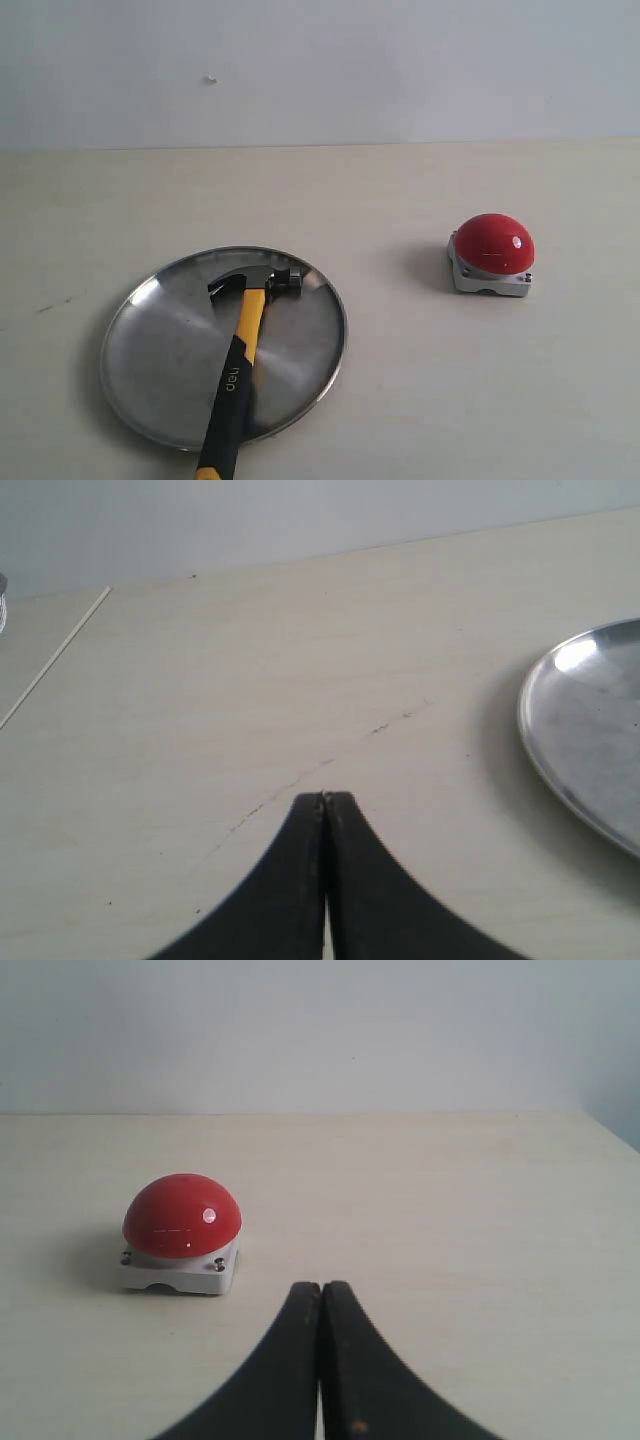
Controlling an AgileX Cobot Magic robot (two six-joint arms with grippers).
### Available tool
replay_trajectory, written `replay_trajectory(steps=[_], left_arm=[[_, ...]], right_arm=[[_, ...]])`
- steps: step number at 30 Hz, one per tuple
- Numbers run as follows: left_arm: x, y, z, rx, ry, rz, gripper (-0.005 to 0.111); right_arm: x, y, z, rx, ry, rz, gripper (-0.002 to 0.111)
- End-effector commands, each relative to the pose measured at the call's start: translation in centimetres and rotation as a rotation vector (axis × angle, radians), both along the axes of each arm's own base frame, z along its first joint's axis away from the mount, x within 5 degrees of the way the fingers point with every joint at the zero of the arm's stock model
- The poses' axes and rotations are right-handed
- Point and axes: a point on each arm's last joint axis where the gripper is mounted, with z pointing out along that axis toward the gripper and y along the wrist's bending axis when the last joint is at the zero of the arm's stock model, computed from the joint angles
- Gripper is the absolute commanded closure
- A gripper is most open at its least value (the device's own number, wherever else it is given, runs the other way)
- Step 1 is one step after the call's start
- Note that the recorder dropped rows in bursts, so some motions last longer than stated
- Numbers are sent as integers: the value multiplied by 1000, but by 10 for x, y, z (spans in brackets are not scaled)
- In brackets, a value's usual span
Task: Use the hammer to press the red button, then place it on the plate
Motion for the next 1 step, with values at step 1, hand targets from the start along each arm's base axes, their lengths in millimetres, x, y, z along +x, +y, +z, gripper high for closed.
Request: replay_trajectory(steps=[1], left_arm=[[0,0,0,-8,-6,1,107]], right_arm=[[0,0,-1,-6,-5,-5,108]])
